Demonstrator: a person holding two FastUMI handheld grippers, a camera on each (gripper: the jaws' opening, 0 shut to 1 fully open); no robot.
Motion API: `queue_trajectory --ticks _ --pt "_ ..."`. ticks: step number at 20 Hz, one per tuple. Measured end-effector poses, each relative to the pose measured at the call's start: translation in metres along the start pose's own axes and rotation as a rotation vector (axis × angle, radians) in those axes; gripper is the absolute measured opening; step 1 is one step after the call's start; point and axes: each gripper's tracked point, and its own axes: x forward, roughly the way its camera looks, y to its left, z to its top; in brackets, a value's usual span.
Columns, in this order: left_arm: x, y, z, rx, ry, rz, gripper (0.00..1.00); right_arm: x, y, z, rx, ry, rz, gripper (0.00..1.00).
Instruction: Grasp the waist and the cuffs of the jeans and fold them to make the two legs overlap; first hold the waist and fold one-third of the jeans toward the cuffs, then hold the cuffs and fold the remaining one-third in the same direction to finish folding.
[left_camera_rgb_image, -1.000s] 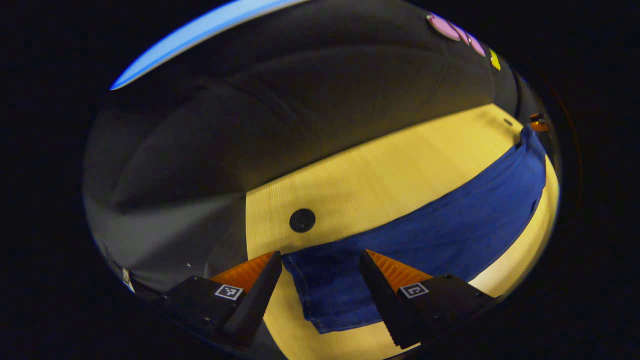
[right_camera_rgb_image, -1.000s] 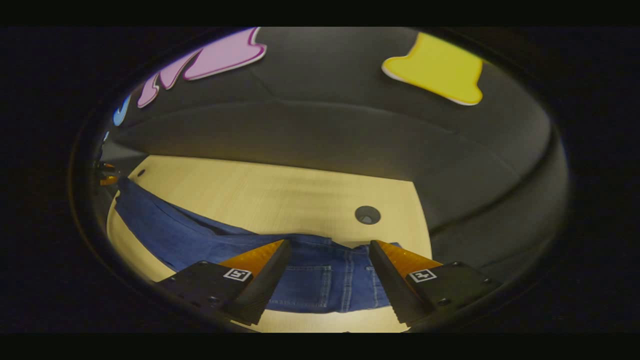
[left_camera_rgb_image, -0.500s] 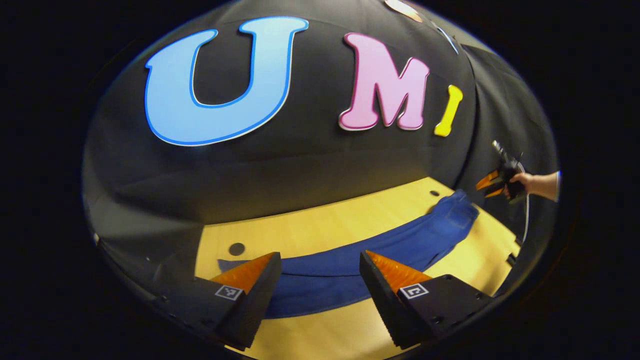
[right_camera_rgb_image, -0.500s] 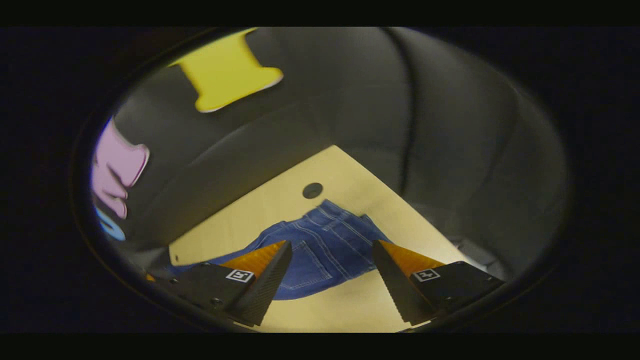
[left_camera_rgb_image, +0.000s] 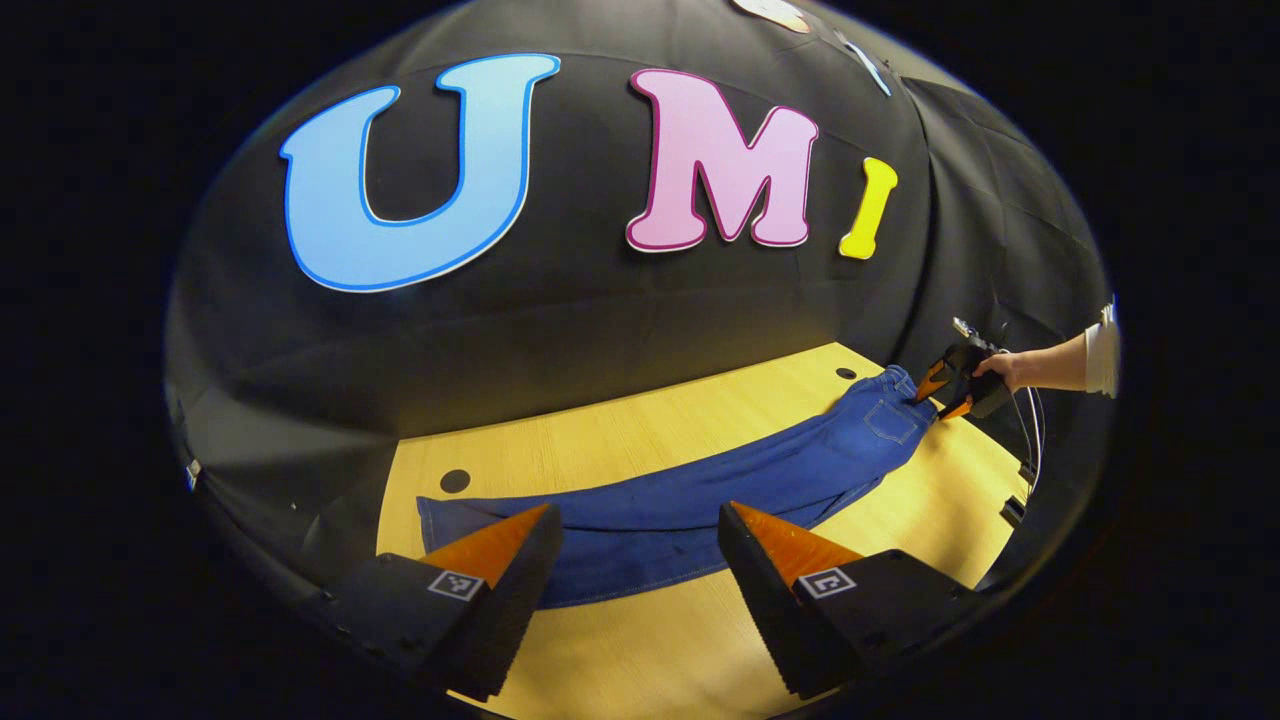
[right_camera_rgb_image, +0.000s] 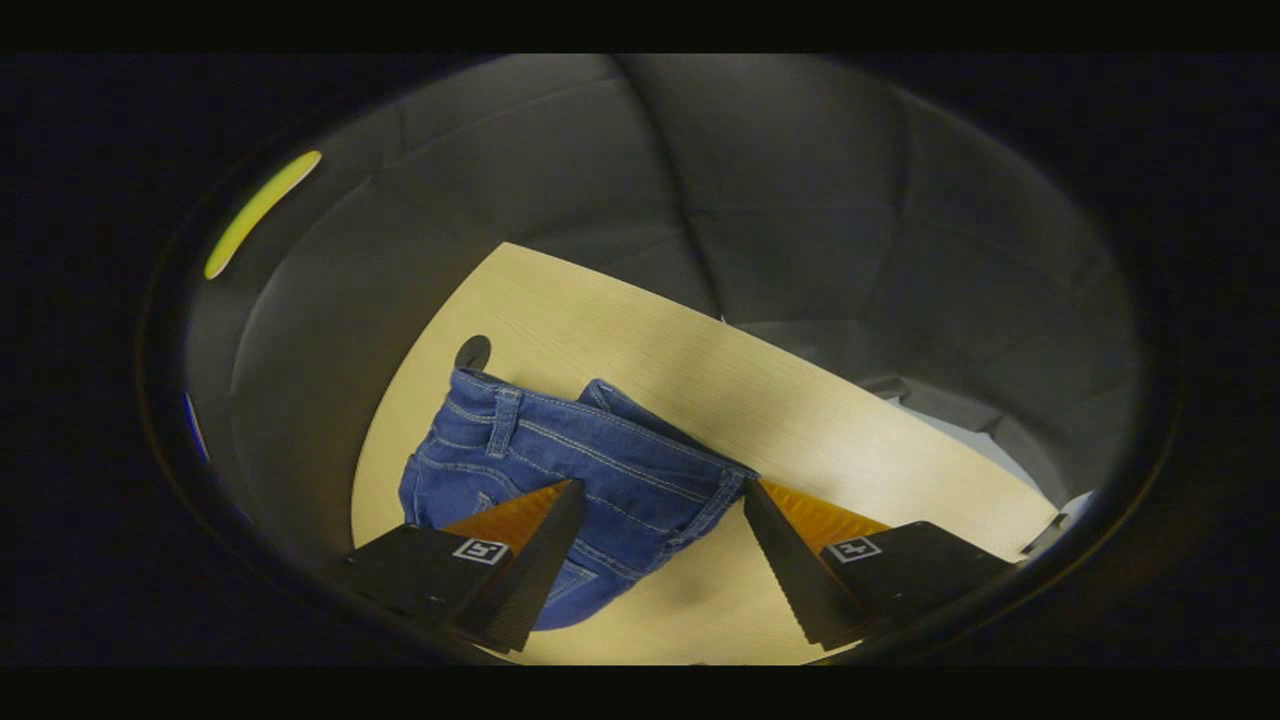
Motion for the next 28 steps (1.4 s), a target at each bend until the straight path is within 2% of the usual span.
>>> queue_trajectory --ticks 2,3,7,9,10,11,13,14,15,16,17,22,23,24,26,28 --pt "0.004 0.000 -0.010 -0.015 0.016 0.013 0.98 0.003 0.002 0.008 -0.016 -0.036 0.008 0.98" --pt "0.004 -0.003 -0.018 -0.028 0.027 0.015 0.98 0.005 0.003 -0.003 -0.029 0.007 0.024 0.79" --pt "0.001 -0.005 -0.028 -0.044 0.037 0.017 0.98 0.002 0.007 0.001 -0.048 -0.016 0.044 0.00" --pt "-0.005 0.001 -0.031 -0.036 0.040 0.030 0.98 0.004 0.008 0.003 -0.067 -0.033 0.050 0.00" --pt "-0.008 0.006 -0.033 -0.037 0.043 0.036 0.98 0.003 0.009 0.003 -0.072 -0.042 0.052 0.19" --pt "-0.012 0.009 -0.033 -0.041 0.043 0.044 0.98 -0.001 0.010 0.003 -0.073 -0.052 0.059 0.00" --pt "-0.019 0.014 -0.035 -0.055 0.040 0.048 0.98 -0.013 0.019 0.007 -0.087 -0.082 0.092 0.00" --pt "-0.022 0.017 -0.035 -0.060 0.039 0.052 0.98 -0.021 0.025 0.010 -0.103 -0.099 0.110 0.36" --pt "-0.025 0.020 -0.037 -0.062 0.038 0.055 0.98 -0.033 0.033 0.014 -0.122 -0.122 0.135 0.00" --pt "-0.029 0.022 -0.037 -0.063 0.036 0.059 0.98 -0.046 0.045 0.016 -0.141 -0.146 0.163 0.00" --pt "-0.033 0.024 -0.036 -0.064 0.030 0.061 0.98 -0.058 0.057 0.018 -0.158 -0.169 0.194 0.18" --pt "-0.059 0.036 -0.037 -0.072 0.005 0.074 0.98 -0.135 0.149 0.002 -0.317 -0.279 0.356 0.18" --pt "-0.065 0.039 -0.039 -0.077 0.003 0.080 0.98 -0.155 0.169 -0.008 -0.369 -0.298 0.389 0.00" --pt "-0.071 0.042 -0.040 -0.083 -0.001 0.085 0.98 -0.174 0.187 -0.020 -0.422 -0.320 0.419 0.00" --pt "-0.081 0.048 -0.045 -0.104 -0.005 0.094 0.98 -0.206 0.228 -0.052 -0.539 -0.344 0.470 0.36" --pt "-0.091 0.054 -0.050 -0.127 -0.011 0.107 0.98 -0.227 0.265 -0.087 -0.652 -0.364 0.518 0.36"
